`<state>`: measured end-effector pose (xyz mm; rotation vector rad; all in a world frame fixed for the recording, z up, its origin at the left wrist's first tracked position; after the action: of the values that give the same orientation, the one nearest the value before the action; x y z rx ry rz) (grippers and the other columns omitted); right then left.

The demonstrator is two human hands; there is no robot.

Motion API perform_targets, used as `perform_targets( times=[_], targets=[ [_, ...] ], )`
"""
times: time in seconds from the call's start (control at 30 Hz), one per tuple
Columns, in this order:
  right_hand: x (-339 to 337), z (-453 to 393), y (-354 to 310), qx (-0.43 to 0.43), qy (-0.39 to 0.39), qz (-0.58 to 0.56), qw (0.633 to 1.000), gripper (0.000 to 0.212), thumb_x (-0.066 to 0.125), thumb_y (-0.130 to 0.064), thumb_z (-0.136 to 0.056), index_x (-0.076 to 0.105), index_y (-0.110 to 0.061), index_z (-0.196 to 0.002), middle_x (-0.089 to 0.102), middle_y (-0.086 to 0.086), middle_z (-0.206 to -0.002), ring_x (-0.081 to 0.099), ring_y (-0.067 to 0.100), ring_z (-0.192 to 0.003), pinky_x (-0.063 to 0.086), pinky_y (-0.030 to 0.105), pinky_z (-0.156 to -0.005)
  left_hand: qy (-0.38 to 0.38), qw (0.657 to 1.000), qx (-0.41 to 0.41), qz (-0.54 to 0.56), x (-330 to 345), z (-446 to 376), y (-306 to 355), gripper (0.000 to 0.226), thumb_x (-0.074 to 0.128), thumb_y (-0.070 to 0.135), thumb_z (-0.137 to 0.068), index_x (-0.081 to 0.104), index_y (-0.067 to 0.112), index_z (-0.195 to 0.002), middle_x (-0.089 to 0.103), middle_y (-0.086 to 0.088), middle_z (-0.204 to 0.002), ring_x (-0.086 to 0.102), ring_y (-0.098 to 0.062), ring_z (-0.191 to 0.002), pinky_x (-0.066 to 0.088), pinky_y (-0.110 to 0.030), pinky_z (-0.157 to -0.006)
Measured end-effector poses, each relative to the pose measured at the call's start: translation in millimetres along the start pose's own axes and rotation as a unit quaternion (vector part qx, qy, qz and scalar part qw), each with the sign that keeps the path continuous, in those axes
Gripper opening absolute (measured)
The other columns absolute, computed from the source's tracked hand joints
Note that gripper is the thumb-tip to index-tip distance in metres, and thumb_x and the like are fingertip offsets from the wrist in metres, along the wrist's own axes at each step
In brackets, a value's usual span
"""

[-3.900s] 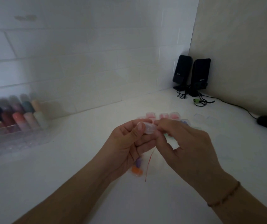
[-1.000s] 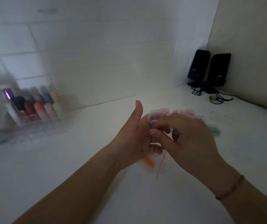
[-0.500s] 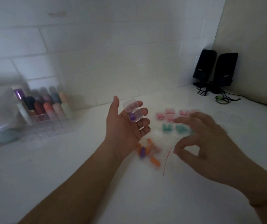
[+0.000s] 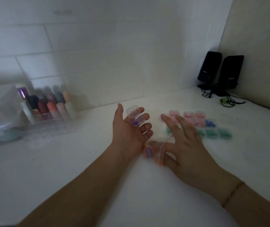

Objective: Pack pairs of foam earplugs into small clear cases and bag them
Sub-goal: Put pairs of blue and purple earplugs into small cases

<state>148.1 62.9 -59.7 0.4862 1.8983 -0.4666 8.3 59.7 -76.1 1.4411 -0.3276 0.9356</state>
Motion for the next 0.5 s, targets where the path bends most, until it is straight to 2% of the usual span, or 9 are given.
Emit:
perform_targets(
  times=[0.07, 0.13, 0.2, 0.3, 0.43, 0.5],
  targets=[
    [2.4, -1.6, -3.4, 0.0, 0.009, 0.002, 1.0, 0.043, 0.026, -0.059, -0.092, 0.067, -0.048, -0.1, 0.013, -0.001, -0.16, 0.012, 0.036, -0.145, 0.027, 0.059, -0.109, -0.002, 1.0, -0.002, -0.001, 0.8, -0.5, -2.1, 0.063, 0.033, 0.067, -0.09, 0.061, 0.011, -0.091, 0.058, -0.004, -0.069, 0.045, -0.021, -0.054, 0.033, -0.029, -0.058],
    [0.4, -2.7, -8.7, -0.009, 0.033, -0.029, 0.999, 0.057, 0.018, -0.068, -0.092, 0.07, -0.046, -0.093, 0.025, -0.001, -0.157, 0.018, 0.034, -0.144, 0.028, 0.056, -0.108, -0.006, 1.0, -0.005, 0.001, 2.0, -0.7, -4.0, 0.063, 0.033, 0.068, -0.089, 0.061, 0.011, -0.093, 0.059, -0.005, -0.072, 0.045, -0.021, -0.055, 0.033, -0.03, -0.059],
    [-1.8, -4.2, -9.9, -0.001, 0.044, -0.08, 0.996, 0.041, 0.036, -0.068, -0.086, 0.071, -0.046, -0.089, 0.035, -0.003, -0.152, 0.022, 0.03, -0.142, 0.029, 0.053, -0.109, -0.011, 1.0, -0.008, 0.001, 2.9, -1.0, -5.8, 0.064, 0.034, 0.069, -0.089, 0.061, 0.011, -0.094, 0.06, -0.005, -0.074, 0.046, -0.021, -0.056, 0.035, -0.03, -0.059],
    [-4.0, -4.2, -4.3, 0.015, 0.077, -0.149, 0.986, 0.013, 0.066, -0.05, -0.072, 0.072, -0.044, -0.082, 0.046, -0.008, -0.143, 0.032, 0.029, -0.136, 0.034, 0.054, -0.106, -0.018, 1.0, -0.01, -0.005, 3.8, -1.5, -7.4, 0.065, 0.033, 0.069, -0.088, 0.061, 0.011, -0.093, 0.06, -0.005, -0.073, 0.047, -0.021, -0.055, 0.035, -0.029, -0.058],
    [-12.5, -5.1, 1.0, 0.017, 0.092, -0.185, 0.978, 0.024, 0.074, -0.044, -0.064, 0.069, -0.047, -0.087, 0.049, -0.013, -0.139, 0.037, 0.028, -0.132, 0.033, 0.054, -0.106, -0.013, 1.0, -0.008, -0.01, 3.9, -0.4, -6.2, 0.065, 0.033, 0.07, -0.088, 0.061, 0.012, -0.091, 0.059, -0.005, -0.074, 0.046, -0.021, -0.055, 0.035, -0.029, -0.058],
    [-21.5, -1.4, 6.5, 0.023, 0.087, -0.164, 0.982, 0.02, 0.076, -0.044, -0.062, 0.069, -0.045, -0.081, 0.049, -0.013, -0.139, 0.035, 0.026, -0.134, 0.031, 0.054, -0.108, 0.0, 1.0, -0.004, -0.008, 3.5, 0.5, -5.7, 0.063, 0.034, 0.069, -0.088, 0.061, 0.012, -0.09, 0.058, -0.005, -0.072, 0.044, -0.021, -0.057, 0.035, -0.029, -0.059]
  ],
)
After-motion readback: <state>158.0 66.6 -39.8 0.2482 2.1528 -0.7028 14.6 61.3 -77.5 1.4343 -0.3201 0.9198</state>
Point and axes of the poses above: each hand's wrist, its own z-axis away from the middle knuckle, its own x-axis out of the palm, y = z × x, the point moved 8 cm from there along -z, towards the middle knuckle
